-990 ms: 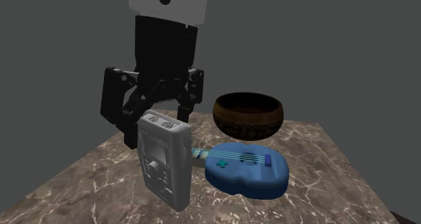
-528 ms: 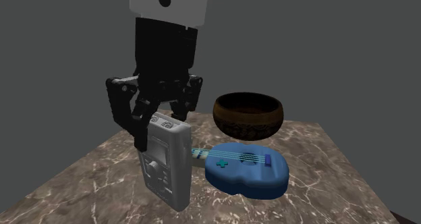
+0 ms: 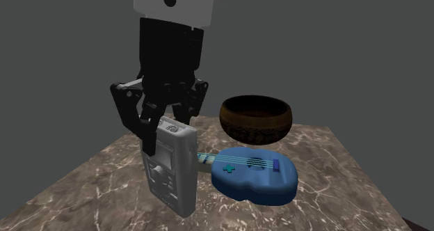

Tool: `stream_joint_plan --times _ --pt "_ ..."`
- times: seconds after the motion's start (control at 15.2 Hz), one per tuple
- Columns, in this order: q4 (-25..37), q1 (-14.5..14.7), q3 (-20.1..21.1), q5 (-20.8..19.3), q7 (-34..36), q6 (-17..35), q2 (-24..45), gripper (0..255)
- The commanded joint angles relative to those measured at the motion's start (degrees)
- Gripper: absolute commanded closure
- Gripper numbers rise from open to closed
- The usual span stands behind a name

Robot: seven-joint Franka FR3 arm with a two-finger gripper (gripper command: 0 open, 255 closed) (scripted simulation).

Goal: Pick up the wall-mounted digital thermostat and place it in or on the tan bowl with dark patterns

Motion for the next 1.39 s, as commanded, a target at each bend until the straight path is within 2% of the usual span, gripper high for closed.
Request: stream_joint_plan --times 0.0,1.32 --pt "0.0 0.0 0.0 0.0 0.0 0.0 0.0 255" --pt "15.3 -0.6 -1.0 -0.9 1.0 -15.4 -0.1 255"
